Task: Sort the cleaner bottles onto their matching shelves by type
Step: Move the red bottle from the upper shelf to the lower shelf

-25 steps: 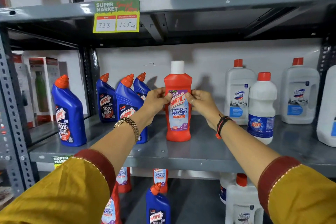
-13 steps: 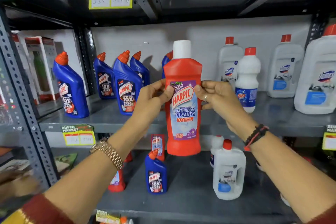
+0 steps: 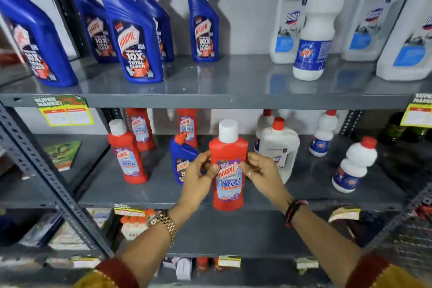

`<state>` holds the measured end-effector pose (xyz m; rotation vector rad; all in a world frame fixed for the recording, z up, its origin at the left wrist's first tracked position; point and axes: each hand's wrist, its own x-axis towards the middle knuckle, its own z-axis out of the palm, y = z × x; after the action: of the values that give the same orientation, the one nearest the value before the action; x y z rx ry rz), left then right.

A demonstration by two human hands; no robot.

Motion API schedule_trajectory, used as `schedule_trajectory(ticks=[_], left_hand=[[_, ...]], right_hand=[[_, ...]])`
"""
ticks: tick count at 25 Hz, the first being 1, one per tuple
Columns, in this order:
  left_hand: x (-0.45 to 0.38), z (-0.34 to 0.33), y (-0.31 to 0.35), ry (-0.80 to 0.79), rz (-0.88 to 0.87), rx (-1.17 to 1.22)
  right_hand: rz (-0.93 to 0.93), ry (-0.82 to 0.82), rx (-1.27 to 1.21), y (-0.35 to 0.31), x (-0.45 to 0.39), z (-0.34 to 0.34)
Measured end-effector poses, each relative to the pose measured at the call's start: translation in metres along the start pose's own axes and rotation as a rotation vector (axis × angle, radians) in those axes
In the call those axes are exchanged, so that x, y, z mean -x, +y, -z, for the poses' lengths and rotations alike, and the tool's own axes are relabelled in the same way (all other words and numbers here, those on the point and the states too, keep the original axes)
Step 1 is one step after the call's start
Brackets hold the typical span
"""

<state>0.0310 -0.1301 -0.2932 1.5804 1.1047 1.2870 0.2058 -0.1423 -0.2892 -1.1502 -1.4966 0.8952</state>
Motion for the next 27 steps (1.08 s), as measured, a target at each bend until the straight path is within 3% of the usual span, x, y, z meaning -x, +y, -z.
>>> schedule_trajectory(ticks=[9, 20, 24, 27], left_hand=[[-0.074, -0.032, -0.080, 0.006, 0.157, -0.066], [-0.088, -0.030, -0.109, -0.068, 0.153, 0.080], [-0.044, -0.002, -0.135, 0.084, 0.173, -0.033], [-0.021, 0.046, -0.170, 0.228, 0.242, -0.098]], right_hand=[[-0.172, 0.158, 0.122, 0.073, -0.055, -0.014], [-0.302, 0.156, 0.055, 0.086, -0.076, -0.012], [-0.353, 0.334, 0.233, 0.094, -0.048, -0.021], [-0.499, 0.414, 0.203, 0.109, -0.023, -0.039]])
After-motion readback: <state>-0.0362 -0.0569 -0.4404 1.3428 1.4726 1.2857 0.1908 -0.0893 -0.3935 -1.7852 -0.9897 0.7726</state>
